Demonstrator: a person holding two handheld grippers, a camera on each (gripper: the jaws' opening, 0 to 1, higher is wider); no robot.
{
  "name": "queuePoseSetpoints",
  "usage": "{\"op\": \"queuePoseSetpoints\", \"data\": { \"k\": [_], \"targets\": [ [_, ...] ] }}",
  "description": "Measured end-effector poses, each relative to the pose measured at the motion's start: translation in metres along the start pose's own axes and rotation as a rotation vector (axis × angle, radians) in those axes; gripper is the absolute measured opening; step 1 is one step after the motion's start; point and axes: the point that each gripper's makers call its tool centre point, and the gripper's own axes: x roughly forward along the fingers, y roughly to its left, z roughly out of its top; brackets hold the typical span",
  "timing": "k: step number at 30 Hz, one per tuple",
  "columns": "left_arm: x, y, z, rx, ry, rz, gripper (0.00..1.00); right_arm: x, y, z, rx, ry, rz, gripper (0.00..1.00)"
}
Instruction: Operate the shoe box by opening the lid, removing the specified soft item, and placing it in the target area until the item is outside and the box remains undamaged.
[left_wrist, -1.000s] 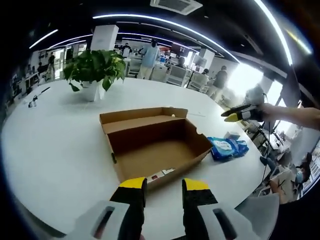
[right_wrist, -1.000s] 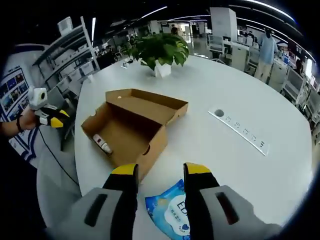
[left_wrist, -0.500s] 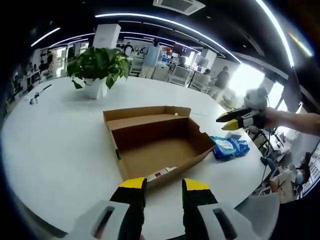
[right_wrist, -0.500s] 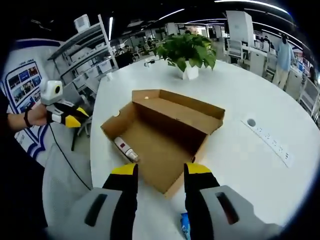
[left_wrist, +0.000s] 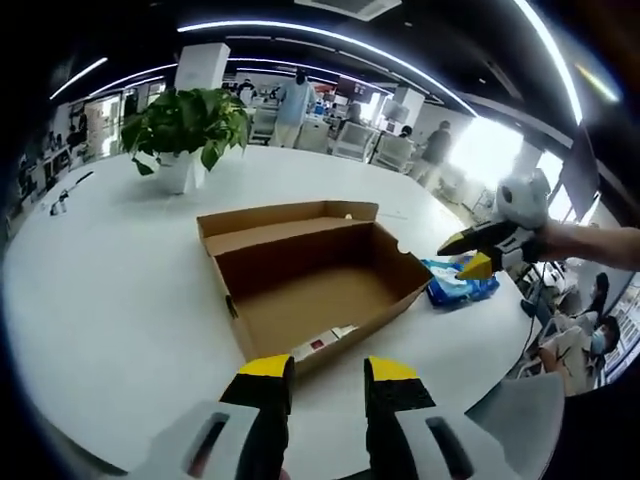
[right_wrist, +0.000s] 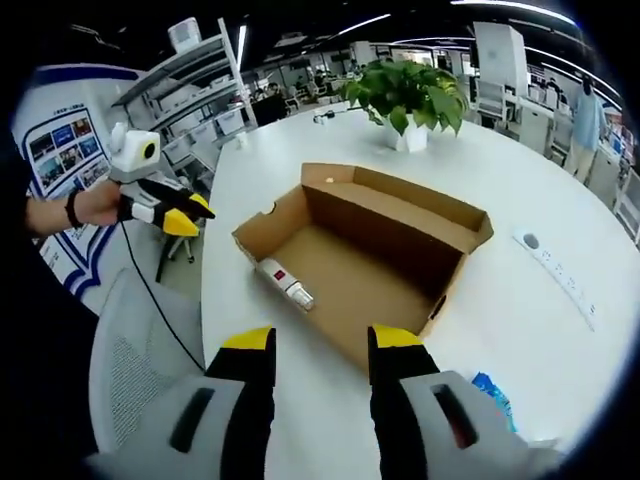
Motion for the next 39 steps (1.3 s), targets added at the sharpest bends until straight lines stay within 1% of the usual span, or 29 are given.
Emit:
{"op": "queuePoseSetpoints", "data": {
  "k": [5, 8, 9, 10, 11, 13, 16, 20, 23, 24, 27, 31, 34, 39],
  "targets": [
    [0.011, 0.000, 0.005, 0.036, 0.023, -0.017, 0.28, -0.005, 0.002, -0.011, 0.033, -0.008, -0.006, 0.34],
    [0.018, 0.000, 0.008, 0.072, 0.047, -0.045, 0.28, -0.011, 0.003, -0.015, 0.047, -0.021, -0.017, 0.34],
    [0.021, -0.002, 0.006, 0.098, 0.071, -0.076, 0.28, -0.015, 0.003, -0.017, 0.058, -0.029, -0.018, 0.34],
    [0.024, -0.002, 0.005, 0.119, 0.087, -0.091, 0.28, -0.017, 0.004, -0.018, 0.062, -0.033, -0.021, 0.34],
    [0.027, -0.001, 0.004, 0.155, 0.112, -0.094, 0.28, -0.019, 0.005, -0.021, 0.064, -0.035, -0.023, 0.34],
    [0.032, 0.001, 0.004, 0.216, 0.141, -0.107, 0.28, -0.023, 0.006, -0.025, 0.069, -0.036, -0.029, 0.34],
    [0.040, -0.001, 0.006, 0.224, 0.159, -0.135, 0.28, -0.031, 0.006, -0.033, 0.099, -0.045, -0.040, 0.34],
    [0.053, -0.001, 0.003, 0.321, 0.225, -0.161, 0.28, -0.038, 0.005, -0.045, 0.127, -0.047, -0.060, 0.34],
    [0.063, -0.004, 0.002, 0.342, 0.255, -0.199, 0.28, -0.042, 0.006, -0.051, 0.137, -0.048, -0.066, 0.34],
    [0.066, -0.005, 0.000, 0.371, 0.277, -0.220, 0.28, -0.045, 0.008, -0.053, 0.142, -0.048, -0.070, 0.34],
    [0.075, -0.003, -0.002, 0.422, 0.323, -0.242, 0.29, -0.053, 0.009, -0.056, 0.155, -0.057, -0.081, 0.34],
    [0.088, -0.004, 0.003, 0.454, 0.349, -0.269, 0.29, -0.062, 0.010, -0.061, 0.174, -0.073, -0.096, 0.34],
    [0.099, -0.001, 0.004, 0.468, 0.371, -0.275, 0.28, -0.069, 0.012, -0.066, 0.183, -0.079, -0.107, 0.34],
    [0.112, -0.001, -0.001, 0.499, 0.419, -0.302, 0.29, -0.077, 0.012, -0.077, 0.206, -0.084, -0.129, 0.34]
  ]
}}
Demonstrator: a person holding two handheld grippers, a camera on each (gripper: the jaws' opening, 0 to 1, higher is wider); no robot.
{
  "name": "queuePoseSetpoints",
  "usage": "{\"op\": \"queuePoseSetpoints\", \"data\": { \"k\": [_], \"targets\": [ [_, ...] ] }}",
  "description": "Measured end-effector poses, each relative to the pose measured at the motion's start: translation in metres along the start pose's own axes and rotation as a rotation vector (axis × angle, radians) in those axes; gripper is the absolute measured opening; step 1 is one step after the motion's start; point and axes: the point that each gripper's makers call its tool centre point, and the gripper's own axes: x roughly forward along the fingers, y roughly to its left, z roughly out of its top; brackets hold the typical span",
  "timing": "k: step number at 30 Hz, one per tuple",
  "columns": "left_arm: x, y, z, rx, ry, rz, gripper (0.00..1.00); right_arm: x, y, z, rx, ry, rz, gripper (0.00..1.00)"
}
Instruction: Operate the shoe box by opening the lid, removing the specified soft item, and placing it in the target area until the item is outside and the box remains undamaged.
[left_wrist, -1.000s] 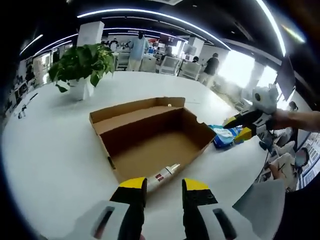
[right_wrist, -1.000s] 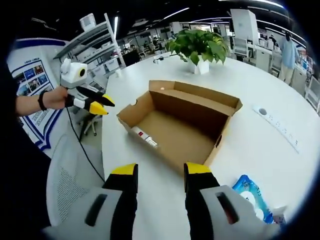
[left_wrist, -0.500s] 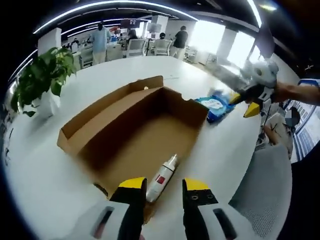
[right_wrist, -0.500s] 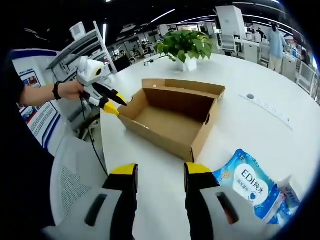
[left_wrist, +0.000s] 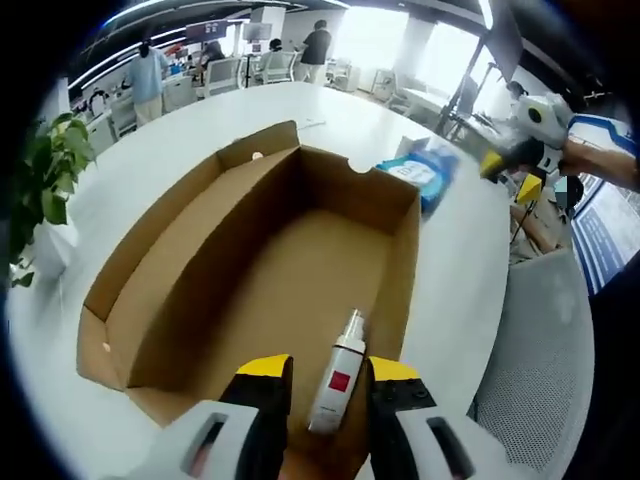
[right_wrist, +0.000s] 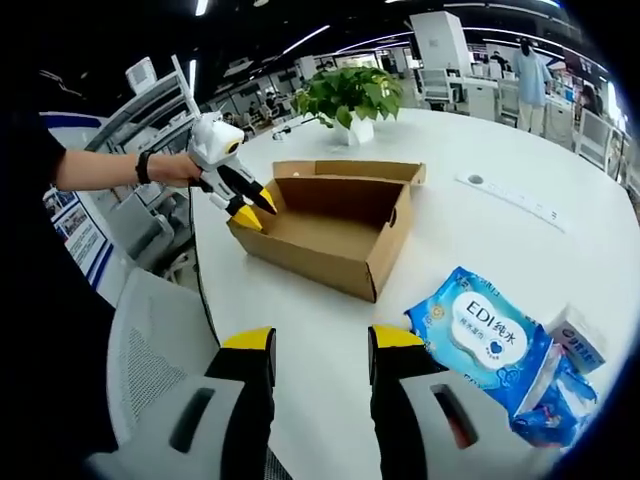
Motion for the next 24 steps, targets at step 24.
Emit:
{"op": "queuePoseSetpoints", "data": {
  "k": [24],
  "targets": [
    [0.041, 0.002, -0.019, 0.037, 0.151, -0.154, 0.40, -0.010, -0.003, -0.022, 0.072, -0.001, -0.033, 0.33]
  ]
}}
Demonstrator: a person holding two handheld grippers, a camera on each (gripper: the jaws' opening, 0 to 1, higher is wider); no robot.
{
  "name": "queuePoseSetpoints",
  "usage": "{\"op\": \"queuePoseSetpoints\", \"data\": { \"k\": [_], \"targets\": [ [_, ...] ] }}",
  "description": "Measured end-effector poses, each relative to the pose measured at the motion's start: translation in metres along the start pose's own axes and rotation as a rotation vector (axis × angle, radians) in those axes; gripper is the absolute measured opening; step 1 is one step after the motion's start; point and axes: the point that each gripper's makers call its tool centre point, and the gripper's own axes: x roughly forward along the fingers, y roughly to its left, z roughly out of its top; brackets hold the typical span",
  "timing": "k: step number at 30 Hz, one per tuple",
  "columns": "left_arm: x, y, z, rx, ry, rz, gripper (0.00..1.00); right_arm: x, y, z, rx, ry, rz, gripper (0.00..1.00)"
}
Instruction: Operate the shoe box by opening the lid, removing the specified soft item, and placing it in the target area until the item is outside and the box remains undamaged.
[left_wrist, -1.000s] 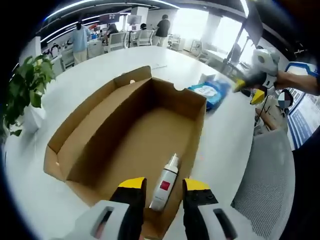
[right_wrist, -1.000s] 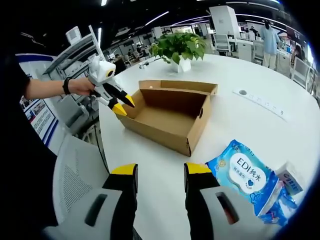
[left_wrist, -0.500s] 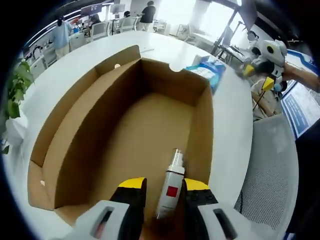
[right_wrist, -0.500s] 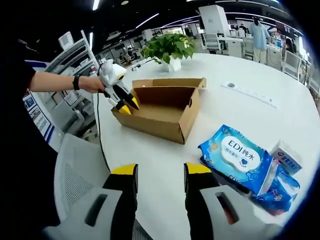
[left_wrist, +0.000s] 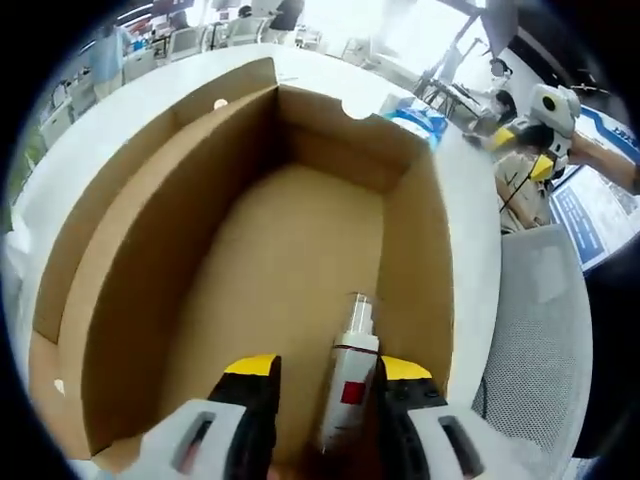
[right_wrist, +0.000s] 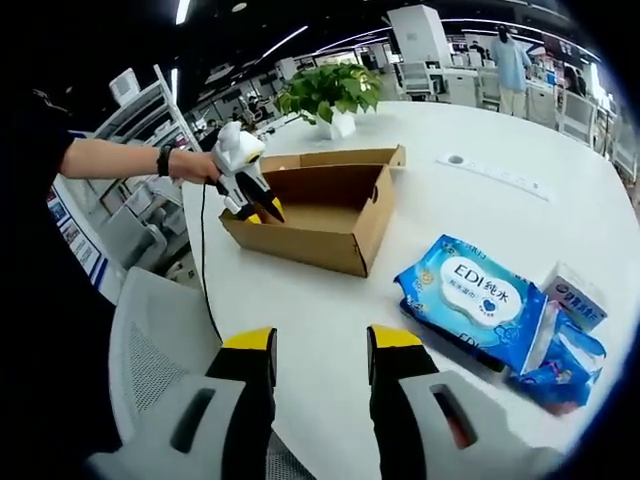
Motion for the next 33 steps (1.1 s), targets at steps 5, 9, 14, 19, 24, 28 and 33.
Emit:
{"op": "queuePoseSetpoints", "data": {
  "k": [5, 9, 14, 19, 24, 28, 33],
  "targets": [
    [0.005, -0.004, -0.008, 0.008, 0.028, -0.034, 0.42, 0.005, 0.006, 0.000, -0.005, 0.005, 0.014, 0.33],
    [0.009, -0.008, -0.011, 0.008, 0.036, -0.046, 0.43, 0.007, 0.006, -0.002, 0.002, 0.008, 0.016, 0.33],
    [0.010, -0.005, -0.021, 0.117, 0.100, 0.007, 0.41, 0.008, 0.005, -0.003, 0.006, 0.010, 0.015, 0.33],
    [0.012, -0.009, -0.019, 0.193, 0.099, 0.029, 0.40, 0.009, 0.005, -0.002, 0.013, 0.008, 0.014, 0.33],
    [0.015, -0.014, -0.012, 0.242, 0.065, 0.032, 0.34, 0.012, 0.008, -0.002, 0.010, 0.011, 0.019, 0.33],
    [0.021, -0.018, -0.009, 0.282, 0.060, 0.037, 0.30, 0.013, 0.010, -0.002, 0.010, 0.014, 0.021, 0.32],
    [0.023, -0.016, -0.009, 0.312, 0.060, 0.066, 0.20, 0.014, 0.011, -0.004, 0.015, 0.015, 0.020, 0.32]
  ]
}}
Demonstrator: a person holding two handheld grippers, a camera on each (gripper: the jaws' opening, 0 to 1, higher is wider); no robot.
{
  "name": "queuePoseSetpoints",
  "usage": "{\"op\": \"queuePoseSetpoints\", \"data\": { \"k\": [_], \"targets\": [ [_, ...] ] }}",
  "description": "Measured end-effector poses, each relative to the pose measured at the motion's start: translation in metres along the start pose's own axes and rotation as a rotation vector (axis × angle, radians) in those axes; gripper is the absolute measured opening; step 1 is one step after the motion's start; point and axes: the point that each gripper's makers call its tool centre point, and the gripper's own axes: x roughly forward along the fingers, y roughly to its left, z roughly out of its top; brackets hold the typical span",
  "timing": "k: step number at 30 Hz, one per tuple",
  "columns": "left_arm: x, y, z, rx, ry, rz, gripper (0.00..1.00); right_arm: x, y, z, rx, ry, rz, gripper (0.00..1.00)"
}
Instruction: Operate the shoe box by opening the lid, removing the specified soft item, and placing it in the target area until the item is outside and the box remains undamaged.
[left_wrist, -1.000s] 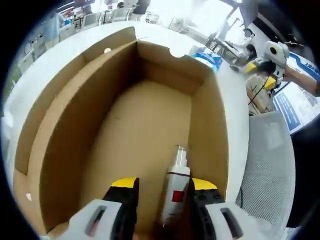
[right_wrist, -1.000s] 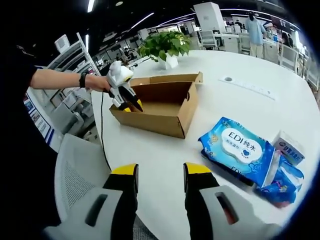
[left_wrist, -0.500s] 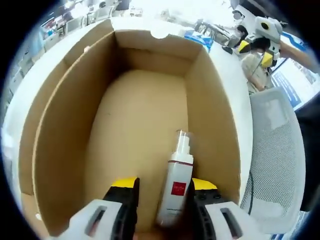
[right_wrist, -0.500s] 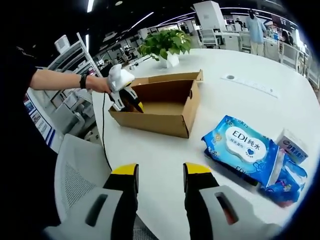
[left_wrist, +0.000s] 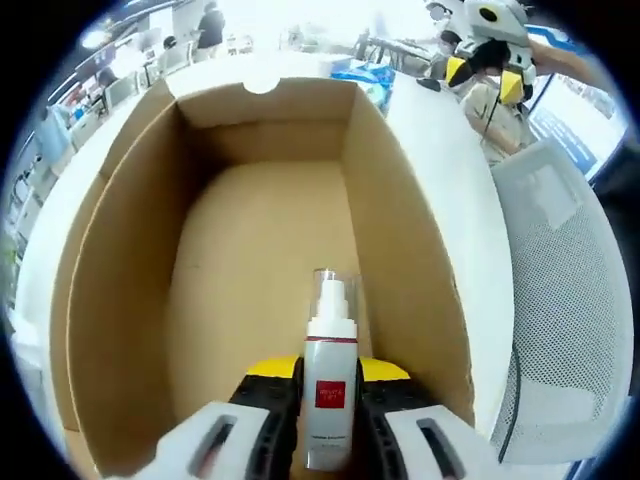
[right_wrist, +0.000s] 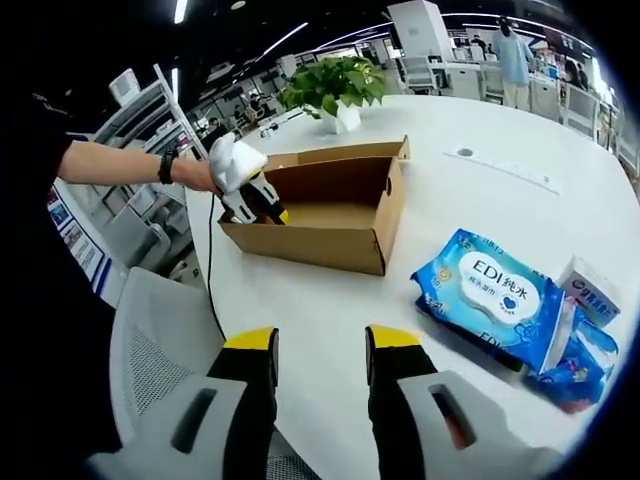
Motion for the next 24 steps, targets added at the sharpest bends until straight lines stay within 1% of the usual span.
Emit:
{"op": "queuePoseSetpoints", "data": {
  "k": [2, 5, 7, 11, 16, 18, 22, 24],
  "targets": [
    [0.000, 0.006, 0.001, 0.007, -0.007, 0.033, 0.20, 0.000, 0.001, -0.001, 0.002, 0.002, 0.001, 0.32],
    [-0.003, 0.007, 0.002, 0.027, -0.003, 0.057, 0.20, 0.001, 0.003, -0.001, 0.001, 0.007, 0.006, 0.32],
    [-0.006, 0.008, 0.005, 0.064, -0.005, 0.082, 0.20, 0.002, 0.005, 0.000, 0.006, 0.003, 0.011, 0.33],
    [-0.012, 0.006, 0.011, 0.098, -0.013, 0.106, 0.20, 0.004, 0.007, 0.005, 0.027, -0.005, 0.022, 0.33],
    [-0.021, 0.007, 0.022, 0.145, -0.036, 0.144, 0.20, 0.008, 0.011, 0.011, 0.033, -0.011, 0.032, 0.33],
    [-0.026, 0.008, 0.029, 0.163, -0.054, 0.168, 0.20, 0.011, 0.014, 0.014, 0.036, -0.014, 0.043, 0.34],
    [-0.038, 0.005, 0.044, 0.181, -0.093, 0.190, 0.20, 0.016, 0.022, 0.019, 0.024, -0.011, 0.062, 0.35],
    [-0.046, 0.003, 0.056, 0.184, -0.127, 0.210, 0.20, 0.017, 0.023, 0.023, 0.024, -0.020, 0.065, 0.36]
  ]
}}
